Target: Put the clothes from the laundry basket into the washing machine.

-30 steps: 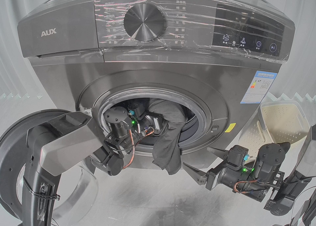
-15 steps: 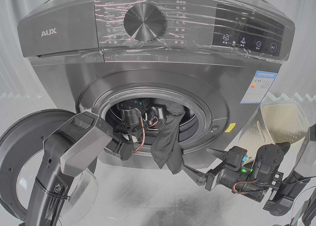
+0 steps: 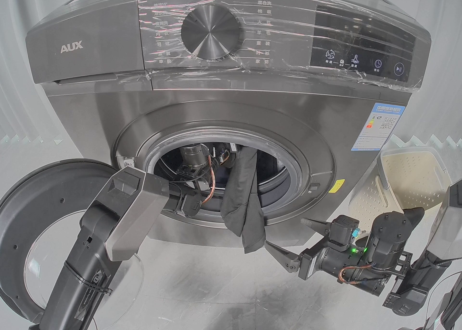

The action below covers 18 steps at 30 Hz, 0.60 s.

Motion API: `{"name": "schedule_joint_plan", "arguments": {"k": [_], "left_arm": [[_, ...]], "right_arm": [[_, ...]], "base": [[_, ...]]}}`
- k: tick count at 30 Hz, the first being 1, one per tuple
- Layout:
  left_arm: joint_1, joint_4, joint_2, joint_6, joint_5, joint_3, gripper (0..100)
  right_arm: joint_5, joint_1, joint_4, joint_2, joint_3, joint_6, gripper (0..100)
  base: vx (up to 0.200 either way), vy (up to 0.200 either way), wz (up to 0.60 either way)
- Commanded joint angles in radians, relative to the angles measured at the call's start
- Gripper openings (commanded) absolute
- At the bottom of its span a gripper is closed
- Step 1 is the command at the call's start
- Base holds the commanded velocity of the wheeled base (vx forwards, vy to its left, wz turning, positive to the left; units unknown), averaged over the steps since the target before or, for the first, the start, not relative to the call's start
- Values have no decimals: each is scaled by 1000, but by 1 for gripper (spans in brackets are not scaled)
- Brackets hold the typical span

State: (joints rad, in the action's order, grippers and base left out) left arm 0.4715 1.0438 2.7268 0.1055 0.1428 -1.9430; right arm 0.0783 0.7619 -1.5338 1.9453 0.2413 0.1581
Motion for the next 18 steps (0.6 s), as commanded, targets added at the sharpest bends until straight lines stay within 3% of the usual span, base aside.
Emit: {"name": "schedule_joint_plan", "arguments": {"k": [1,2,3,8,12,18], "left_arm": [[-5,-5,25,0,11,-13,0],[-5,-7,22,2,11,-5,0],[-5,-8,19,2,11,2,100],[3,-13,-53,5,9,141,100],[16,-41,-156,0,-22,343,100],[52,-80,-254,-13,-88,536,100]], "right_arm": [[0,0,0,4,0,0,100],[0,0,0,4,0,0,100],[0,0,0,4,0,0,100],[0,0,1,6,0,0,100],[0,0,1,6,0,0,100],[0,2,1,4,0,0,100]], "base": [[0,0,0],[0,0,0],[0,0,0],[0,0,0],[0,0,0],[0,0,0]]}}
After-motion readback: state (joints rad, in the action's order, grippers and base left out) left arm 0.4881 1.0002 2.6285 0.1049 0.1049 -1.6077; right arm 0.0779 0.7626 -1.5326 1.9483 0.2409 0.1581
